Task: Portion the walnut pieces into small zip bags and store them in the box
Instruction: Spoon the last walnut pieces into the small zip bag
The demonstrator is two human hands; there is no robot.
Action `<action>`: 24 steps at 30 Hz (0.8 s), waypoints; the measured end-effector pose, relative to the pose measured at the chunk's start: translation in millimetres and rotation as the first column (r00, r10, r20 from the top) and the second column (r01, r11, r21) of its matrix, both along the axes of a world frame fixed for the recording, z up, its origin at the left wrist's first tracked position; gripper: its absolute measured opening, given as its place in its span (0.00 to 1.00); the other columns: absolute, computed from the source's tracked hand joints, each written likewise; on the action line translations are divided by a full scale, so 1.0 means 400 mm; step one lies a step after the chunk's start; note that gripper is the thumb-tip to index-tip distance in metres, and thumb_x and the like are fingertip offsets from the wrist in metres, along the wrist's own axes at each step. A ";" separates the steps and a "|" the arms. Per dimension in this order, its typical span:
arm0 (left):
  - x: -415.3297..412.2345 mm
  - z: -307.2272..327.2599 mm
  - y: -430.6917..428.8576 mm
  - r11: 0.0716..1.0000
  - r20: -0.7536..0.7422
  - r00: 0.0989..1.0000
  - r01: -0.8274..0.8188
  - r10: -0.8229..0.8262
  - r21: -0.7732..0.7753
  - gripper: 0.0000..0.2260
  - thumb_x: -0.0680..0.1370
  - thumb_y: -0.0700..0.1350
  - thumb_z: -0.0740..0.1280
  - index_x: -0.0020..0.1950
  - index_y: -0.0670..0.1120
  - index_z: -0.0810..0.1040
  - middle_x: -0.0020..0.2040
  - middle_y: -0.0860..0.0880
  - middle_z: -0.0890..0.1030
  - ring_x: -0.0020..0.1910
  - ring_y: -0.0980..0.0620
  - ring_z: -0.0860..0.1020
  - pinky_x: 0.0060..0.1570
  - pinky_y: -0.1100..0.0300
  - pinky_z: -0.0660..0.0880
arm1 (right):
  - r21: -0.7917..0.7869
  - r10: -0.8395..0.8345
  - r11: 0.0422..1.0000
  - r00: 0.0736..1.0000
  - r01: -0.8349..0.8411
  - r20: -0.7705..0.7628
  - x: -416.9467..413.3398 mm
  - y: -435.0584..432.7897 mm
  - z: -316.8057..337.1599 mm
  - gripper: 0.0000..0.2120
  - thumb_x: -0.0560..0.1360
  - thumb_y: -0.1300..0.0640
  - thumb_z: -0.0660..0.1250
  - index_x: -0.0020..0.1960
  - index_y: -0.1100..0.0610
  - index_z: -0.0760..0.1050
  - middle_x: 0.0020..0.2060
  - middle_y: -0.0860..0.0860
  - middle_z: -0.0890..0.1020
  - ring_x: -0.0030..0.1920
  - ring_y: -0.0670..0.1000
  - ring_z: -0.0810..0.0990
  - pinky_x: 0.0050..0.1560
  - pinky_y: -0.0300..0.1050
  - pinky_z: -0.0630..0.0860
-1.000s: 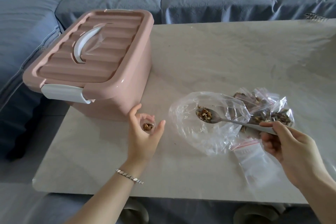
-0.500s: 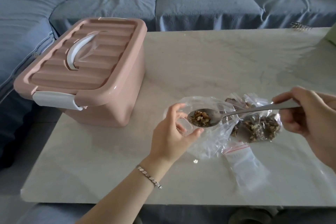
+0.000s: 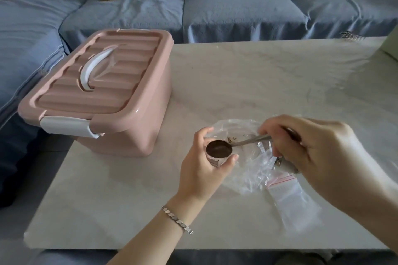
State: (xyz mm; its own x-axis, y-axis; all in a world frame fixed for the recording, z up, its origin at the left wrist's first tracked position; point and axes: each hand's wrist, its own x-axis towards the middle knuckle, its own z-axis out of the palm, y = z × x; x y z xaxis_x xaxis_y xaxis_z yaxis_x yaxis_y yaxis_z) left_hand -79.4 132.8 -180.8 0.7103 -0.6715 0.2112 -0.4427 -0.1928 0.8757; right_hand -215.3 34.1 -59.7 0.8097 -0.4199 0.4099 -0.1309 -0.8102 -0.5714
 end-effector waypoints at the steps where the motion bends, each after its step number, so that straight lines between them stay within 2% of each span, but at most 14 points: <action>1: 0.005 0.000 0.004 1.000 -0.016 1.000 -0.013 0.012 -0.013 0.26 0.64 0.53 0.74 0.55 0.65 0.63 0.43 0.60 0.79 0.42 0.64 0.77 0.43 0.73 0.71 | -0.082 0.036 0.996 0.999 -0.035 0.015 -0.004 0.002 -0.003 0.12 0.76 0.51 0.56 0.43 0.53 0.76 0.28 0.50 0.74 0.31 0.51 0.74 0.31 0.36 0.70; 3: 0.013 -0.002 0.008 0.999 -0.037 0.999 -0.033 0.032 -0.034 0.27 0.65 0.49 0.76 0.54 0.64 0.63 0.43 0.58 0.80 0.40 0.63 0.76 0.41 0.73 0.70 | -0.217 0.080 0.974 0.996 -0.067 0.048 -0.010 0.005 -0.015 0.15 0.78 0.54 0.56 0.43 0.59 0.78 0.28 0.49 0.76 0.33 0.50 0.72 0.36 0.32 0.68; 5: 0.018 -0.002 0.007 0.997 -0.037 0.998 -0.048 0.046 -0.052 0.28 0.66 0.47 0.77 0.55 0.63 0.63 0.43 0.57 0.80 0.40 0.63 0.76 0.41 0.73 0.71 | -0.274 0.109 0.958 0.991 -0.084 0.077 -0.018 0.005 -0.032 0.18 0.80 0.54 0.55 0.45 0.62 0.80 0.28 0.51 0.77 0.34 0.49 0.72 0.39 0.32 0.69; 9: 0.021 -0.003 0.002 0.995 -0.046 0.997 -0.065 0.062 -0.072 0.26 0.65 0.49 0.72 0.56 0.63 0.62 0.43 0.56 0.80 0.42 0.59 0.79 0.42 0.64 0.75 | -0.295 0.142 0.950 0.982 -0.100 0.127 -0.032 0.001 -0.064 0.14 0.81 0.53 0.53 0.49 0.58 0.75 0.28 0.53 0.76 0.33 0.49 0.72 0.36 0.38 0.70; 12: 0.023 -0.003 0.001 0.996 -0.018 0.998 -0.063 0.062 -0.063 0.26 0.65 0.50 0.72 0.56 0.62 0.61 0.44 0.54 0.80 0.42 0.58 0.79 0.43 0.62 0.76 | -0.285 0.105 0.957 0.985 -0.061 0.140 -0.035 -0.001 -0.075 0.21 0.81 0.53 0.53 0.45 0.64 0.80 0.29 0.52 0.78 0.34 0.49 0.73 0.36 0.38 0.71; 14: 0.022 -0.004 0.001 0.997 0.013 0.999 -0.052 0.052 -0.049 0.26 0.66 0.51 0.71 0.58 0.60 0.61 0.44 0.54 0.79 0.41 0.58 0.79 0.42 0.62 0.76 | -0.255 0.080 0.966 0.986 -0.040 0.147 -0.040 0.003 -0.077 0.22 0.81 0.52 0.53 0.44 0.64 0.80 0.30 0.50 0.78 0.35 0.48 0.74 0.37 0.36 0.71; 16: 0.023 -0.004 0.001 0.996 0.026 0.997 -0.067 0.069 -0.050 0.26 0.66 0.53 0.70 0.59 0.59 0.61 0.43 0.55 0.80 0.39 0.59 0.78 0.42 0.64 0.75 | -0.129 0.011 0.992 0.982 0.013 0.190 -0.048 0.006 -0.077 0.20 0.81 0.49 0.53 0.46 0.57 0.80 0.31 0.47 0.78 0.35 0.45 0.76 0.37 0.34 0.73; 18: 0.027 -0.004 0.003 0.994 0.032 0.995 -0.093 0.095 -0.056 0.26 0.66 0.53 0.70 0.59 0.58 0.62 0.41 0.56 0.79 0.37 0.59 0.77 0.41 0.65 0.74 | 0.112 -0.157 0.985 0.953 0.132 0.261 -0.055 0.002 -0.079 0.15 0.79 0.46 0.53 0.45 0.48 0.77 0.34 0.46 0.79 0.33 0.42 0.77 0.35 0.29 0.73; 19: 0.030 -0.004 0.004 0.993 0.032 0.994 -0.102 0.104 -0.059 0.25 0.66 0.51 0.71 0.59 0.58 0.62 0.40 0.56 0.78 0.37 0.59 0.77 0.41 0.64 0.75 | 0.238 -0.258 0.952 0.922 0.192 0.288 -0.061 -0.005 -0.085 0.14 0.79 0.46 0.54 0.42 0.46 0.76 0.34 0.45 0.79 0.31 0.43 0.77 0.33 0.29 0.72; 21: 0.036 -0.005 0.011 0.991 0.029 0.993 -0.116 0.118 -0.072 0.24 0.67 0.49 0.71 0.58 0.57 0.63 0.39 0.56 0.77 0.38 0.58 0.77 0.41 0.62 0.75 | 0.455 -0.442 0.844 0.849 0.285 0.289 -0.085 -0.028 -0.106 0.15 0.77 0.47 0.54 0.39 0.46 0.77 0.30 0.46 0.80 0.27 0.46 0.75 0.28 0.32 0.71; 24: 0.045 -0.002 0.025 0.989 0.018 0.991 -0.132 0.134 -0.072 0.24 0.68 0.47 0.73 0.57 0.57 0.64 0.39 0.56 0.77 0.38 0.59 0.77 0.40 0.66 0.73 | 0.659 -0.627 0.634 0.768 0.403 0.134 -0.143 -0.063 -0.163 0.17 0.77 0.50 0.54 0.38 0.52 0.77 0.26 0.49 0.79 0.23 0.46 0.72 0.23 0.34 0.68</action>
